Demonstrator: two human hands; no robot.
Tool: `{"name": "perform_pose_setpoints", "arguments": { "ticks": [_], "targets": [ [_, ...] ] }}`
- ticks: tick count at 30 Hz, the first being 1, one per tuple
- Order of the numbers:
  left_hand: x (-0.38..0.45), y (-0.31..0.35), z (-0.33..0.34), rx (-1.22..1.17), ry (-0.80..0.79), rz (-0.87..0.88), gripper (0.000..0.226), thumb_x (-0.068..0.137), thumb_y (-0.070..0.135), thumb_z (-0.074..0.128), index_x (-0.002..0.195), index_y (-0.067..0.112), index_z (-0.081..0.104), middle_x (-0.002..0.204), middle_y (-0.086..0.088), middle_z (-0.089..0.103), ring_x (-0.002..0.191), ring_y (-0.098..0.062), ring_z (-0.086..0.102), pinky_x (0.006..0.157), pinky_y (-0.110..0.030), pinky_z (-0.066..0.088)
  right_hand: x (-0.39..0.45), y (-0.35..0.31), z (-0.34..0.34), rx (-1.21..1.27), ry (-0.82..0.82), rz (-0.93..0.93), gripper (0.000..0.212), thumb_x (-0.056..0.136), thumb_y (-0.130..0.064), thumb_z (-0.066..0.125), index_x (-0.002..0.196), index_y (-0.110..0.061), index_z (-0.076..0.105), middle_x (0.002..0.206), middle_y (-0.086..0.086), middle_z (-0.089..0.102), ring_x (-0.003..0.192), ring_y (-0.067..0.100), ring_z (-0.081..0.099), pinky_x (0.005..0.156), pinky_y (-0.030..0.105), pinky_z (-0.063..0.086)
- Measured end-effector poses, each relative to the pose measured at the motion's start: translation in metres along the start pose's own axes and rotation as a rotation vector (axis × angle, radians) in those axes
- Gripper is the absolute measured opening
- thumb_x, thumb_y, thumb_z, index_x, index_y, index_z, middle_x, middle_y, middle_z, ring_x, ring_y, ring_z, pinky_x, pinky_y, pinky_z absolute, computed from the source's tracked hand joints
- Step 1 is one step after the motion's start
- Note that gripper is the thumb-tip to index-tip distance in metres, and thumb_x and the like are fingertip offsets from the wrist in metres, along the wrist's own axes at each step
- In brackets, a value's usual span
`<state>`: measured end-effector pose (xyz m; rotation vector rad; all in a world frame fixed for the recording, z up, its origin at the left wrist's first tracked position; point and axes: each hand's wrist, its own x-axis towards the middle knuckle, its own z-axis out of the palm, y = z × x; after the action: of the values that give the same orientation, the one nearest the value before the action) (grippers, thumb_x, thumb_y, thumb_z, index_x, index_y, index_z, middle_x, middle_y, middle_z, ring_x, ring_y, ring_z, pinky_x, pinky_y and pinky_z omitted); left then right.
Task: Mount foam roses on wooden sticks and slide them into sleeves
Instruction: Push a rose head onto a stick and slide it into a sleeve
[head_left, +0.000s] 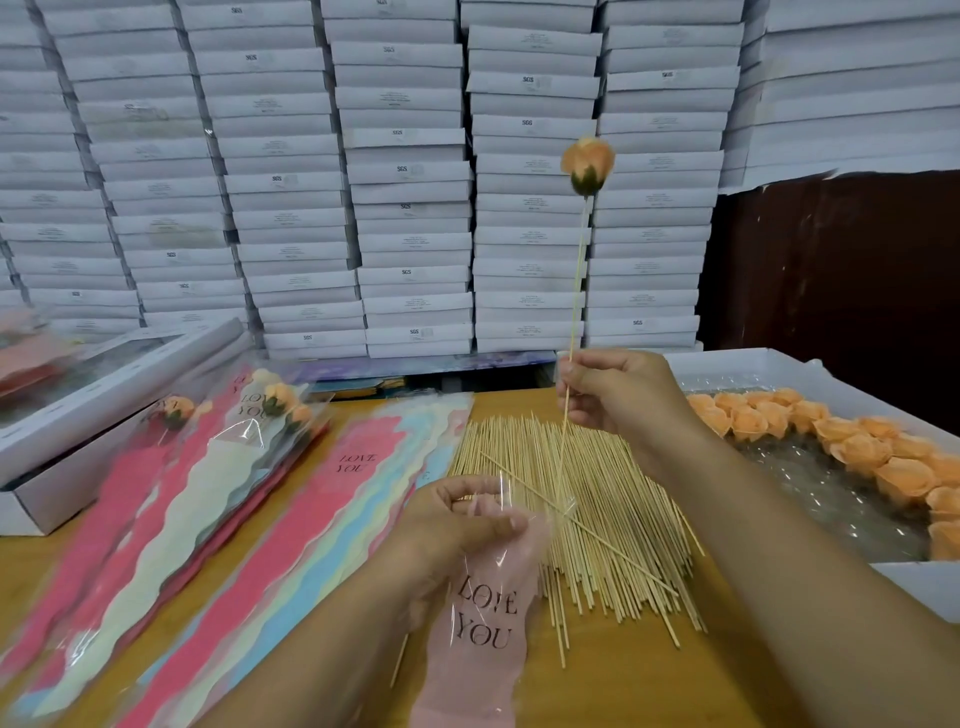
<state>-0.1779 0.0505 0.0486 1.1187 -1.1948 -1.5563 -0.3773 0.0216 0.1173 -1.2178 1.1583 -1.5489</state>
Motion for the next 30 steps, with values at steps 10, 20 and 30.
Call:
{"name": "perform_pose_setpoints", "arguments": {
  "ticks": [10,20,30],
  "targets": [
    [0.003,0.000,-0.001,-0.046,0.037,0.033,0.064,0.052,0.005,0.087,0.113,0.003,0.068,0.090,-0.022,0.075,0.069,-0.028,0.072,0.059,-0.032,0.059,-0.010,0.022,0.003,-0.047,-0.086,0.075,0.006,0.092,-0.012,0.070,0.095,-0.009,0.074,0.071,0.003,0.073,0.061,0.013,0.068,0.054,0.020,0.054],
    [0.004,-0.003,-0.004,-0.015,0.030,0.037,0.060,0.051,0.006,0.089,0.108,0.004,0.072,0.114,-0.020,0.070,0.080,-0.032,0.074,0.064,-0.033,0.059,-0.003,-0.014,-0.009,0.019,0.079,-0.036,0.007,0.091,-0.008,0.070,0.086,-0.013,0.071,0.068,0.003,0.073,0.060,0.013,0.068,0.053,0.019,0.055],
    [0.004,-0.004,-0.004,0.012,0.021,0.027,0.044,0.068,0.000,0.086,0.108,0.007,0.072,0.105,-0.029,0.072,0.072,-0.028,0.072,0.060,-0.031,0.059,-0.005,0.005,-0.006,-0.015,0.029,-0.012,0.009,0.092,-0.008,0.068,0.085,-0.011,0.073,0.065,0.002,0.070,0.056,0.011,0.064,0.052,0.019,0.054]
  ]
}}
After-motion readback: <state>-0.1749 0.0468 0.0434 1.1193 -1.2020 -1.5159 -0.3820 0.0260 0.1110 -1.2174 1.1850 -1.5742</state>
